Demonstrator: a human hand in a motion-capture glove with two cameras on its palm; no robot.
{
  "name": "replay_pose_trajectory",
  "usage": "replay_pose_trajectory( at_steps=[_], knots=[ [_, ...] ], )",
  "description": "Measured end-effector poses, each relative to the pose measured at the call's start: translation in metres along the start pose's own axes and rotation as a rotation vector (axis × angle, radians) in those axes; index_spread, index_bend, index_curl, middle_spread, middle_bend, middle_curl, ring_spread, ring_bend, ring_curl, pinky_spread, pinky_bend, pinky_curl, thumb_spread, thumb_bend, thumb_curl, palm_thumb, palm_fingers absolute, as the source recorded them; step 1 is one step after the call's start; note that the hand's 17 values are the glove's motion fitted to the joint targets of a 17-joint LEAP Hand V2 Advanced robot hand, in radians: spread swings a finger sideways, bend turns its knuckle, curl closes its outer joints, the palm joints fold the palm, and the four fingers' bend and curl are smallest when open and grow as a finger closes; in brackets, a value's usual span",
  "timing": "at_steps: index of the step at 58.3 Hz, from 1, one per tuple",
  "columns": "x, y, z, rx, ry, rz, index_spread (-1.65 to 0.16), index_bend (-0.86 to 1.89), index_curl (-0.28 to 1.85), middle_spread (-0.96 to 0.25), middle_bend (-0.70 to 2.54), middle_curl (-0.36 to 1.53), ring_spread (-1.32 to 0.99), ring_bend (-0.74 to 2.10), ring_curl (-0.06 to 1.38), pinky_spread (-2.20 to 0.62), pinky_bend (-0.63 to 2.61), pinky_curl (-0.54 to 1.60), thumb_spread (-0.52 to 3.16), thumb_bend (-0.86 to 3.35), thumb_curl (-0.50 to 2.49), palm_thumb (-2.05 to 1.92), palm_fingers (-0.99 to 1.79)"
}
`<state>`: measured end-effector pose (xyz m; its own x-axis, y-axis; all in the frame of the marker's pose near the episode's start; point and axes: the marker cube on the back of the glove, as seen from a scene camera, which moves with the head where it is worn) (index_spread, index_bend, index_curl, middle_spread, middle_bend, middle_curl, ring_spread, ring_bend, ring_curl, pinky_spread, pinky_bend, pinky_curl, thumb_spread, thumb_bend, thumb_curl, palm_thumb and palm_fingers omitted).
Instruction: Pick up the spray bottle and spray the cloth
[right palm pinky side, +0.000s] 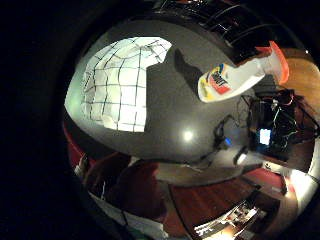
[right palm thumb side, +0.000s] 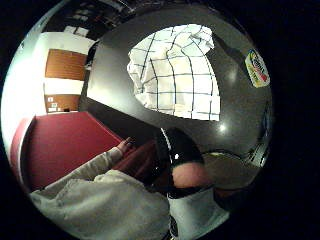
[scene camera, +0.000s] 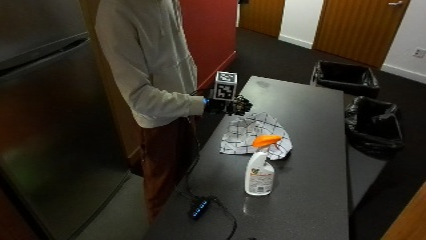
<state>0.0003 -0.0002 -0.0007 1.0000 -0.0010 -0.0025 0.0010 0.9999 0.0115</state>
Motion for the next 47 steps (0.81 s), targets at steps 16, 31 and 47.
replay_pose_trajectory(
  at_steps=[16,31,47],
  knots=[
    [0.007,0.012,-0.006,0.12,-0.049,0.013,-0.37,0.17,0.19,-0.03,0.2,0.16,0.01,0.2,0.1,0.19,0.35,0.19,0.87,0.17,0.22,0.56,0.13],
    [0.03,0.03,-0.009,0.271,-0.138,0.092,-0.4,0.17,0.25,-0.04,0.19,0.22,-0.01,0.21,0.15,0.2,0.32,0.25,0.97,0.07,0.29,0.64,0.13],
    [0.098,0.053,-0.014,0.504,-0.328,0.292,-0.38,0.14,0.26,-0.04,0.21,0.27,-0.03,0.25,0.2,0.2,0.32,0.28,1.0,-0.02,0.34,0.68,0.16]
  ],
)
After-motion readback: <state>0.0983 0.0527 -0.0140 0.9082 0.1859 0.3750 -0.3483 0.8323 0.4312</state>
